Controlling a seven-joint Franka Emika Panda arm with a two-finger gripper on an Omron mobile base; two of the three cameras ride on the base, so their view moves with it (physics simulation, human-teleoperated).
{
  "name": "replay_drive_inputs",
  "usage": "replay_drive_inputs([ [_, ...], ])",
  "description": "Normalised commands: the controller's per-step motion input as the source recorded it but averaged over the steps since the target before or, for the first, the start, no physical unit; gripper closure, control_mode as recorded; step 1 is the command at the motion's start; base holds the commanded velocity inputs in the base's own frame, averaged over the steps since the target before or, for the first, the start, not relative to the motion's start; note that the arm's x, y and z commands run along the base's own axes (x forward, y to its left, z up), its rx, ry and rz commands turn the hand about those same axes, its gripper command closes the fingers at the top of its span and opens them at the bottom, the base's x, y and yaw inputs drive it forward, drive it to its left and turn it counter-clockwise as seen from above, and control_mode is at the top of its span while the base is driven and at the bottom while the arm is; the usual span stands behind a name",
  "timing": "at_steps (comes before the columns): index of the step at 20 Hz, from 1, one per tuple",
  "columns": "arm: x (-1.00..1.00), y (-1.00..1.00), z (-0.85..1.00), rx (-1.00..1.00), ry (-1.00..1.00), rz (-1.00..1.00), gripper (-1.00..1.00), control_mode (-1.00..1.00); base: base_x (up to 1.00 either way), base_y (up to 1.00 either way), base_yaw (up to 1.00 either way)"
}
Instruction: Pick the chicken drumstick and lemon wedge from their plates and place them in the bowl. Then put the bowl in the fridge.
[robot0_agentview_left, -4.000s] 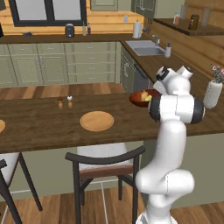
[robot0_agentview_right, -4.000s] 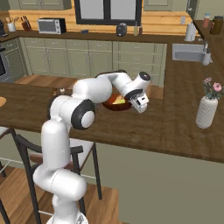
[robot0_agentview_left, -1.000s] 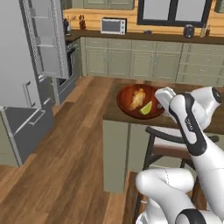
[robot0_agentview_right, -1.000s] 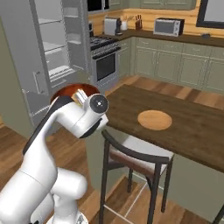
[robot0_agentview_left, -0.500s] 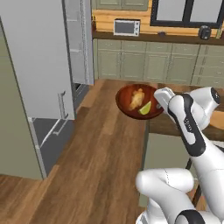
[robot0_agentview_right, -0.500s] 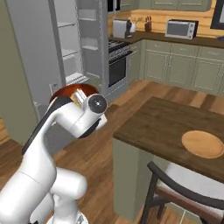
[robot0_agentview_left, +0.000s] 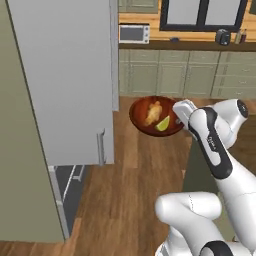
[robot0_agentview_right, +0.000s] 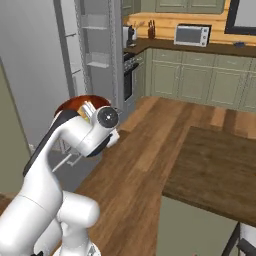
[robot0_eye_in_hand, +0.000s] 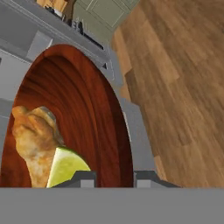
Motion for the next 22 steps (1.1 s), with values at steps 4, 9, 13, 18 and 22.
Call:
replay_drive_inputs([
  [4,0.0,0.0,0.0,0.0,0.0,0.0,1.0,1.0,0.81,-0.22,-0.3],
  [9,0.0,0.0,0.0,0.0,0.0,0.0,1.0,1.0,0.52,-0.59,-0.1],
  [13,0.0,0.0,0.0,0.0,0.0,0.0,1.0,1.0,1.0,0.0,-0.11],
  [18,0.0,0.0,0.0,0.0,0.0,0.0,1.0,1.0,1.0,0.04,-0.21],
  [22,0.0,0.0,0.0,0.0,0.0,0.0,1.0,1.0,1.0,0.0,-0.22],
])
